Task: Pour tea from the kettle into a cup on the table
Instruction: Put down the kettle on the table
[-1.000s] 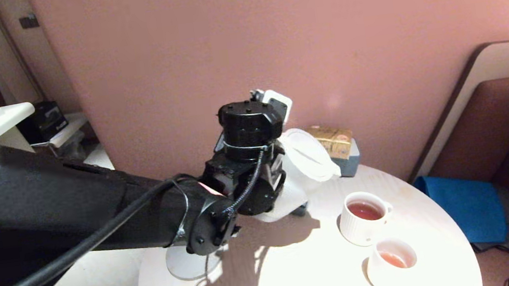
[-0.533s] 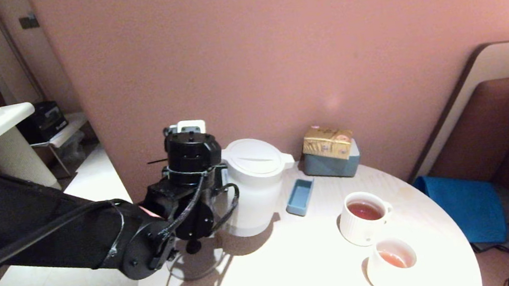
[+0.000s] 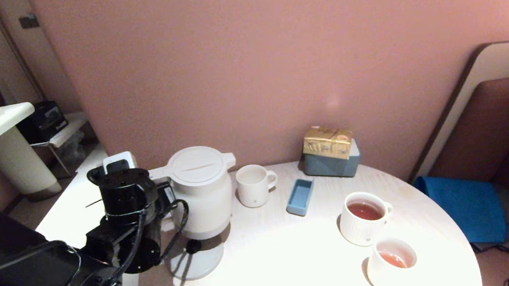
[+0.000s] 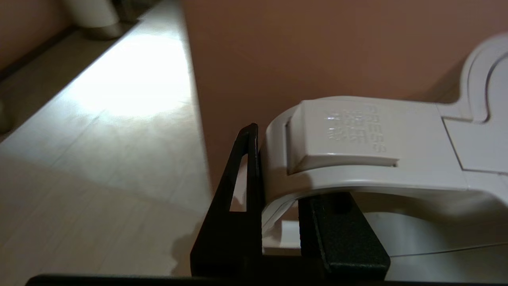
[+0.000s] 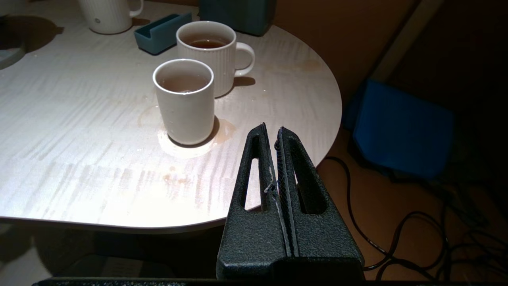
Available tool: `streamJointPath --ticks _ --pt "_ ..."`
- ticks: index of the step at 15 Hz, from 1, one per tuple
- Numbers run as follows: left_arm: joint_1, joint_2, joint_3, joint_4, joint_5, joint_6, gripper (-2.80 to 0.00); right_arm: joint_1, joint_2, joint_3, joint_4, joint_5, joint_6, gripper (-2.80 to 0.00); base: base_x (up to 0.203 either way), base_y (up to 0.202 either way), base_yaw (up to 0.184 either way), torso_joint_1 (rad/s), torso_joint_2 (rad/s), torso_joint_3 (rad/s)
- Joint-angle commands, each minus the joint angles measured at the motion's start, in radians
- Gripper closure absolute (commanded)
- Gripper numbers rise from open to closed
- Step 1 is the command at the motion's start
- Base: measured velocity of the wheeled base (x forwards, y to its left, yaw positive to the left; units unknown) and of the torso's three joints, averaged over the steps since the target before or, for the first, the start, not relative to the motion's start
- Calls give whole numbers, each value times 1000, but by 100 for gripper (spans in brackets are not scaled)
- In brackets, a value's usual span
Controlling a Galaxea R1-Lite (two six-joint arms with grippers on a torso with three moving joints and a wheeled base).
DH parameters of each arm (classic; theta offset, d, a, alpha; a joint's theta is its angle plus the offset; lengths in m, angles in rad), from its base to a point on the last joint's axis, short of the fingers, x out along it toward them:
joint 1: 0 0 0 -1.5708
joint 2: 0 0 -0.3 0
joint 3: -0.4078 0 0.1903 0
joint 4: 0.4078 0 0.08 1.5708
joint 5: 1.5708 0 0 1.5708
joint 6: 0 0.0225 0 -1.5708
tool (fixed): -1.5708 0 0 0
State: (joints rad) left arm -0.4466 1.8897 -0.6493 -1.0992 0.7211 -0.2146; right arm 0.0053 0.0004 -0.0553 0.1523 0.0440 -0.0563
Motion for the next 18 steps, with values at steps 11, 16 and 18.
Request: streamJointPath --ticks 11,16,18 --pt "29 242 340 -468 2 -32 0 1 0 0 1 0 0 0 0 0 0 0 0 0" --pt "29 206 384 -471 4 -28 0 1 0 0 1 0 0 0 0 0 0 0 0 0" --pt "29 190 377 -471 3 -5 0 1 0 0 1 0 0 0 0 0 0 0 0 0"
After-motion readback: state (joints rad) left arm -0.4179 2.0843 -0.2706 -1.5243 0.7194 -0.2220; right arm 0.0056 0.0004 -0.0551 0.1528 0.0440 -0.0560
